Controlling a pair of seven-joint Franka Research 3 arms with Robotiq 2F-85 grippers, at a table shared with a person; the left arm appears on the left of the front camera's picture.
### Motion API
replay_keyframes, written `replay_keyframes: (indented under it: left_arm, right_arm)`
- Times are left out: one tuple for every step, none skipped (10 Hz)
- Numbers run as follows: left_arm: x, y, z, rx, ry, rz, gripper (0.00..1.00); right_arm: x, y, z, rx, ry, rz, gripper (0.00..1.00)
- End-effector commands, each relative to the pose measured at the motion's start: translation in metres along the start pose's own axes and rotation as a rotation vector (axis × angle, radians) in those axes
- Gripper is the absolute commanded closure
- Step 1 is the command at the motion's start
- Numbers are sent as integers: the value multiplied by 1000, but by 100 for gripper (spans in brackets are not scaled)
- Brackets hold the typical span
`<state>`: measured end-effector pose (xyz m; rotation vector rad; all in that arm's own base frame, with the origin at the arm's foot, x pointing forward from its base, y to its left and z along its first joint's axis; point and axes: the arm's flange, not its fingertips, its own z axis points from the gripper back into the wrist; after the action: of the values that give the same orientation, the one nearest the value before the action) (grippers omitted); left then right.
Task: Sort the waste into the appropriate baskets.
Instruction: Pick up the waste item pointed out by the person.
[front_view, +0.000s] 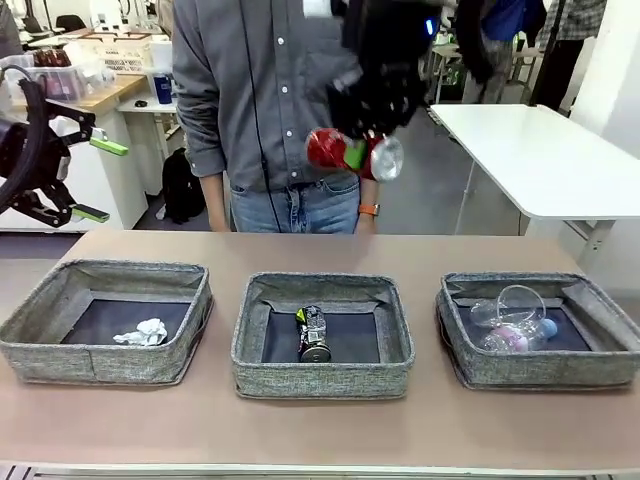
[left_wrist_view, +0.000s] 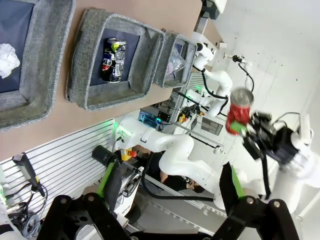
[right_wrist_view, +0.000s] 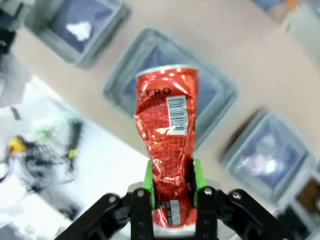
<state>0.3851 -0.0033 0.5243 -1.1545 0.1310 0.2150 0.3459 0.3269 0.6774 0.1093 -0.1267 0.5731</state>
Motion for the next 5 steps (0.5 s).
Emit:
replay_keyframes:
  left_arm:
    - [-1, -1, 0, -12, -7, -4, 0]
    - [-1, -1, 0, -12, -7, -4, 0]
    - [-1, -1, 0, -12, -7, -4, 0]
    - [-1, -1, 0, -12, -7, -4, 0]
    - [-1, -1, 0, -12, -7, -4, 0]
  right_arm:
    - [22, 26, 30, 55, 48, -144, 67]
    - [20, 45, 38, 17, 27, -188, 67]
    - [16, 65, 43, -15, -8, -190, 67]
    - [12, 78, 46, -47, -33, -207, 67]
    - [9, 84, 52, -77, -65, -197, 67]
